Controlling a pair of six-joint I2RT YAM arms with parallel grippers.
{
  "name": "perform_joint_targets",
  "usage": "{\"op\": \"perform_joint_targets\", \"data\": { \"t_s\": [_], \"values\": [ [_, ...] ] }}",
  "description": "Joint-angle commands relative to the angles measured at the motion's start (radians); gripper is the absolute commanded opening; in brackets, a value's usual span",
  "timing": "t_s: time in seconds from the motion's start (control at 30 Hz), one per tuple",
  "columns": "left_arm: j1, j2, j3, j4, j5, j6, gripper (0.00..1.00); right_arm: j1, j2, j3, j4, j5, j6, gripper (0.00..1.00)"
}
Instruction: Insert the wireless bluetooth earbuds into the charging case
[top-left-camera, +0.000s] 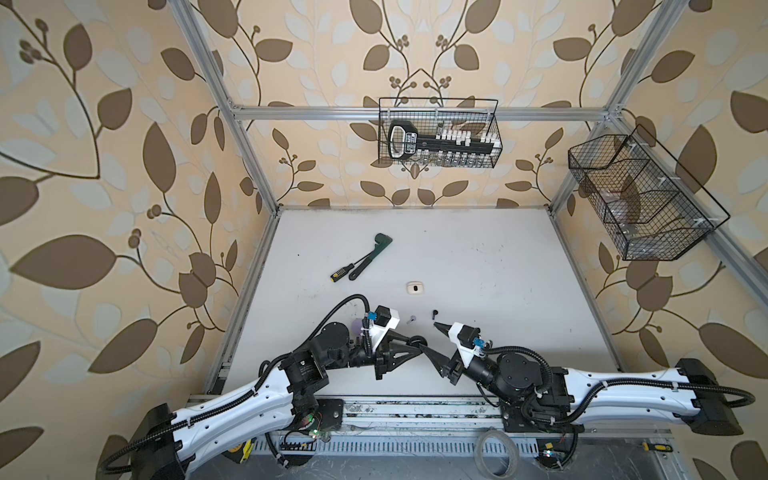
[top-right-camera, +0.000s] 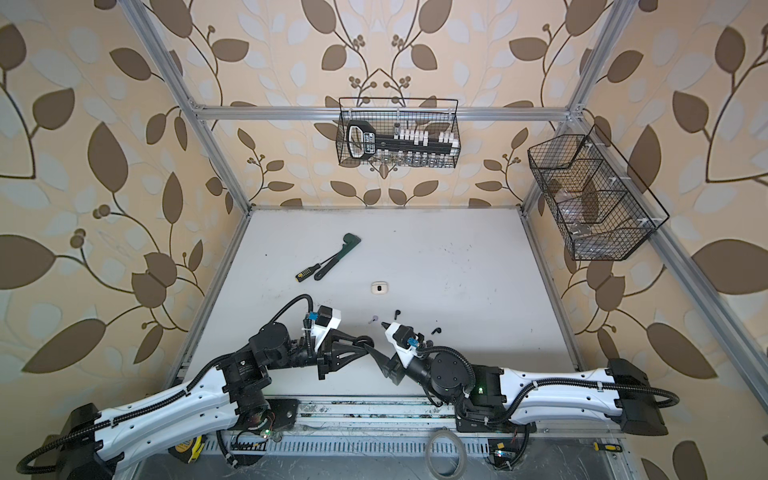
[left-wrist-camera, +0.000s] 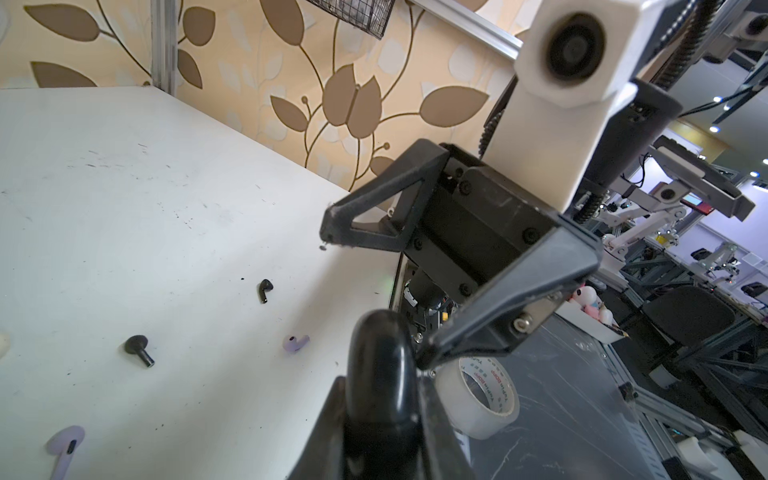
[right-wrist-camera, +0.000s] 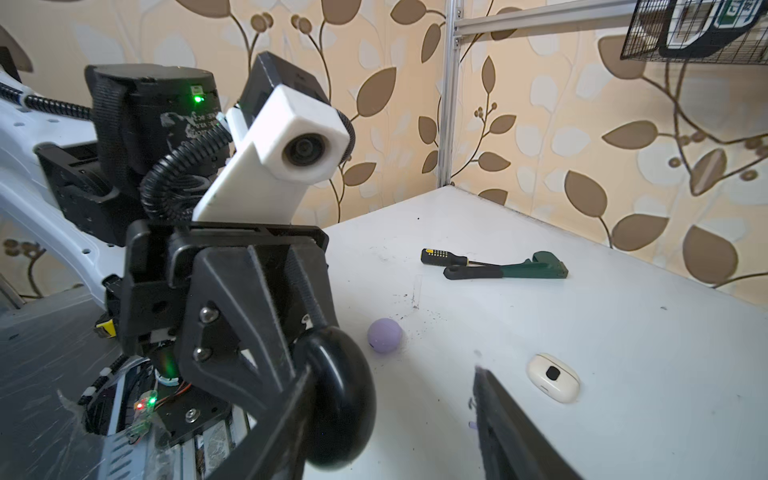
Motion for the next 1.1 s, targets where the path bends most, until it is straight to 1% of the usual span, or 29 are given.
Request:
{"op": "perform_joint_targets", "data": {
  "t_s": [0.0, 0.37, 0.53, 0.63, 0.87, 0.97, 1.07],
  "values": [
    [-0.021, -0.003, 0.027, 0.055, 0.029, 0.052, 0.0, 0.005, 0.009, 0.033, -0.04, -0.003, 0.049, 0.61],
    [-0.038, -0.003, 0.025, 0.056, 0.043, 0.066, 0.0, 0.005, 0.043, 0.054, -0.057, 0.019, 0.068, 0.61],
    [-0.045, -0.019, 0.018, 0.067, 0.055, 0.069, 0.0, 0.004, 0.046, 0.076, -0.118, 0.122, 0.088, 0.61],
    [-0.047, -0.029, 0.01, 0.067, 0.051, 0.074, 0.0, 0.0, 0.029, 0.066, -0.126, 0.147, 0.107, 0.61],
    [-0.048, -0.038, 0.004, 0.066, 0.039, 0.077, 0.0, -0.026, 0.013, 0.074, -0.174, 0.149, 0.183, 0.62],
    [-0.048, -0.043, 0.001, 0.069, 0.03, 0.076, 0.0, -0.031, 0.009, 0.114, -0.256, 0.173, 0.242, 0.61],
    [-0.048, -0.059, -0.018, 0.074, -0.009, 0.082, 0.0, -0.031, -0.021, 0.143, -0.352, 0.208, 0.321, 0.62]
  ]
}}
